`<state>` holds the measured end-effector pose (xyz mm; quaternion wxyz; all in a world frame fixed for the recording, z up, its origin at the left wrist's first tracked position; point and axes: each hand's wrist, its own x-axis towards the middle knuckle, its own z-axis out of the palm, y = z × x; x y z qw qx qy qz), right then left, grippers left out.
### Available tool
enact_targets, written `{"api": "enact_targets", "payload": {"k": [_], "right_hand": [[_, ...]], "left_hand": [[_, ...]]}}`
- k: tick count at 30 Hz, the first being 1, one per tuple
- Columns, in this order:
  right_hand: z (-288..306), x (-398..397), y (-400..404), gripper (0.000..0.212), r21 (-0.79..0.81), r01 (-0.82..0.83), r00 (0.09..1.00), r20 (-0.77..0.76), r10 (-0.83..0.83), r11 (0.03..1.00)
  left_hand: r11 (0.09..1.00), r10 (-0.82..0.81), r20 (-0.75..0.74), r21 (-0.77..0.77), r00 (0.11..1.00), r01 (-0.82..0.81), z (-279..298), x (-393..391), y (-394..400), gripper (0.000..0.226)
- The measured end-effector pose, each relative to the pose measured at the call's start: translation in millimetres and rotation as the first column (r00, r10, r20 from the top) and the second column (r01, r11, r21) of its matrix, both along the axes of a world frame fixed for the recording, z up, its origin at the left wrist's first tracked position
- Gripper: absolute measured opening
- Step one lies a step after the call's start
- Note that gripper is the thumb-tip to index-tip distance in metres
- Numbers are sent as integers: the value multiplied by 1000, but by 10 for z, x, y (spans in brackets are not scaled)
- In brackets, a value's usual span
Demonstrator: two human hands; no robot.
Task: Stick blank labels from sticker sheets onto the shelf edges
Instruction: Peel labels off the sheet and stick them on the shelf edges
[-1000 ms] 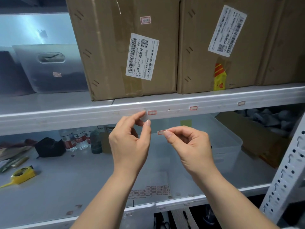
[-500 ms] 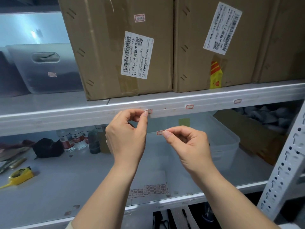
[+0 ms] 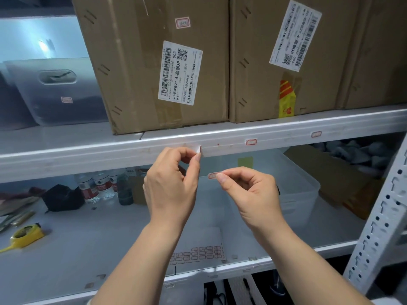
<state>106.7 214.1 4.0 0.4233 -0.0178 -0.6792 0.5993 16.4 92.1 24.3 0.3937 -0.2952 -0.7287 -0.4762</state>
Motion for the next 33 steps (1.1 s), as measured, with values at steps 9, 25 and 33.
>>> {"api": "enact_targets", "payload": {"k": [9,25,33], "right_hand": [[12,-7,12,6,-32,4,1000,-13,-5,999],[99,-9,84,17,10,14,995,-97,-13,1000],[116,2,48,6,68,91,993,-80,-85,994]], "left_hand": [[995,-96,4,7,995,96,-27,35,-26,11],[775,-631,368,285,683,563,-89,144,-110,8],[839,-544,321,201,775,505,-86,164,-88,16]]}}
